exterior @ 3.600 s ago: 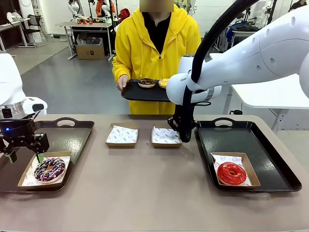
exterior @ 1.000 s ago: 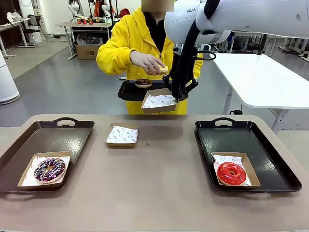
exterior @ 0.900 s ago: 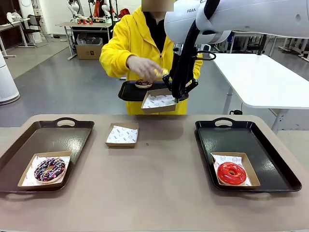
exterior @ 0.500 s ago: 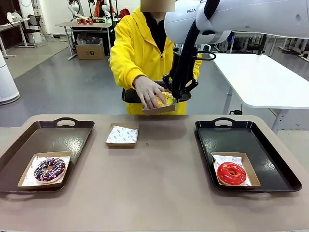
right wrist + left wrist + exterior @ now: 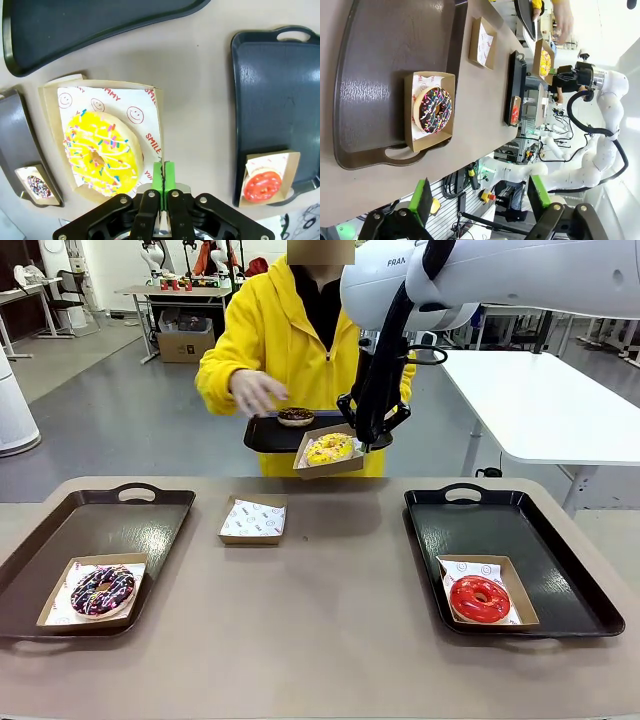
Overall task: Individually package the donuts and arrange them on the tray.
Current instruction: Place the picked Paper togo box on the Handle tray while simultaneously picking up another Paper togo box from the table with the other hand.
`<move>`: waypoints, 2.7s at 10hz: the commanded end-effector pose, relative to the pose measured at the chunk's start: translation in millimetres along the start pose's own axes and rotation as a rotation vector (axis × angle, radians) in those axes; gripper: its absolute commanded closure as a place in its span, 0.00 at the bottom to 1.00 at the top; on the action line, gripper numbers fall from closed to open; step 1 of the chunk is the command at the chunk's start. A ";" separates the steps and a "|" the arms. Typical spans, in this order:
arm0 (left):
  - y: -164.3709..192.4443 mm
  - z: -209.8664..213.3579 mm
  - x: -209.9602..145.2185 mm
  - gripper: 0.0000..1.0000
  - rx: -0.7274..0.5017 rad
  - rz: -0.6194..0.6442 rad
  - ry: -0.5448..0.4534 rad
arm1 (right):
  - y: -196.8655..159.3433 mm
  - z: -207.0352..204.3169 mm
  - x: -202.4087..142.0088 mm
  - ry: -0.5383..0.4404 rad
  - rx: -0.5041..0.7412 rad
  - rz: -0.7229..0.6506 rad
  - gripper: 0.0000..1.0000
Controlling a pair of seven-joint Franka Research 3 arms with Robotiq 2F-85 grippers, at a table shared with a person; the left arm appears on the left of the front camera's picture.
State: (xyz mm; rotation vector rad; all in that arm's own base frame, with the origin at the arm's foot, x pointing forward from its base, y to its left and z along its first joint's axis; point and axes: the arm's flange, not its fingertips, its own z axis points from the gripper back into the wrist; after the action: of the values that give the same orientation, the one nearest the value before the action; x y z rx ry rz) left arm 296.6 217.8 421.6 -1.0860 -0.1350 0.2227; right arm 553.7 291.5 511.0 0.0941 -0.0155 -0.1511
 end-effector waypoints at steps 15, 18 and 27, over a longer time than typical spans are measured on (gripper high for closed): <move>-184.9 -87.0 69.2 0.00 0.485 -0.169 0.142 | -188.1 30.4 -29.4 0.019 -0.032 0.099 0.99; -211.5 -170.4 94.5 0.00 0.691 -0.171 0.191 | -228.0 2.9 -16.6 -0.005 -0.001 0.137 0.99; -229.1 -322.2 104.9 0.00 0.867 -0.274 0.134 | -243.5 -12.9 -11.7 0.009 -0.035 0.122 0.99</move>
State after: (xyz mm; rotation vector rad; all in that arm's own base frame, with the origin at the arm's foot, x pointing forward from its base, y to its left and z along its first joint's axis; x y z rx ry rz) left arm 498.6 -136.9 478.8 -0.1867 -0.0261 -0.0764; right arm 506.0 53.8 473.2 0.0688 -0.0125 -0.0210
